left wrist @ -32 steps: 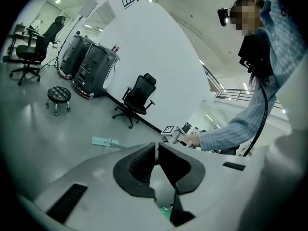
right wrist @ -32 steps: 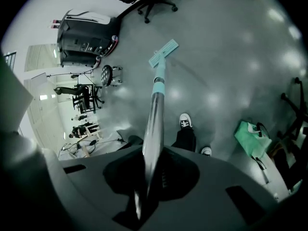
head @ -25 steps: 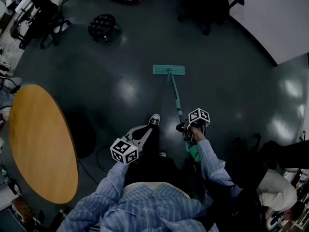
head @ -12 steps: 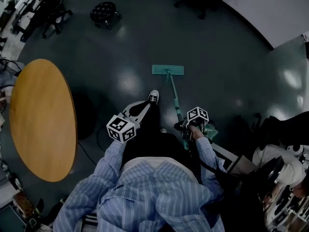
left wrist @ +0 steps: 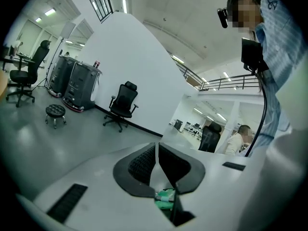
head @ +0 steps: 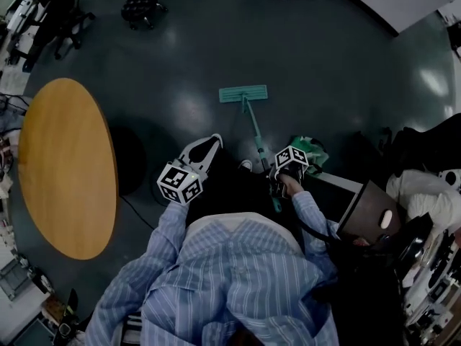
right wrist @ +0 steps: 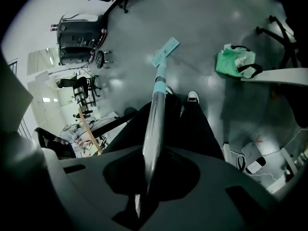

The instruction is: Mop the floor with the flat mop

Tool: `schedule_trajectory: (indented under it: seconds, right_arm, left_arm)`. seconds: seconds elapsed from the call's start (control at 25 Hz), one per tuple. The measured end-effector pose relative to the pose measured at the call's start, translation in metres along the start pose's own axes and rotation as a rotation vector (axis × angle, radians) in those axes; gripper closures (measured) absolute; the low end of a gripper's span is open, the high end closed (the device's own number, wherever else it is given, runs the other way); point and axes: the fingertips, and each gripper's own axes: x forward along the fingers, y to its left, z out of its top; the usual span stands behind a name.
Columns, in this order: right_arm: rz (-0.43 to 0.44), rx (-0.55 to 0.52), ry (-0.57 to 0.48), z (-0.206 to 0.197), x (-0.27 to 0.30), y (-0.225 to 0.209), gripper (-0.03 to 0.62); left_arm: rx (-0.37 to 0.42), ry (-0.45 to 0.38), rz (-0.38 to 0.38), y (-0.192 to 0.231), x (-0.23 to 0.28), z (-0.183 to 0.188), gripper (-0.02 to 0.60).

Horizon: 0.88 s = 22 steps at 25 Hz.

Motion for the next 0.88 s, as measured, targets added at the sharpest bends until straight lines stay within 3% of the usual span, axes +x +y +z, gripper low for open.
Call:
schedule_trajectory:
  seconds: [0.16, 0.52, 0.88]
  right_arm:
    - [-0.012, 0.002, 0.006, -0.014, 0.011, 0.006, 0.534]
    - [0.013, 0.027, -0.008, -0.033, 0.026, 0.004, 0.534]
    - [0.047, 0.055, -0.018, -0.06, 0.06, 0.024, 0.533]
  left_arm:
    - [-0.022, -0.03, -0.004, 0.011, -0.016, 0.009, 0.555]
    - [0.011, -0.023, -0.041, 0.007, -0.033, 0.004, 0.555]
    - [0.018, -0.005, -0.017, 0.031, -0.099, -0.015, 0.555]
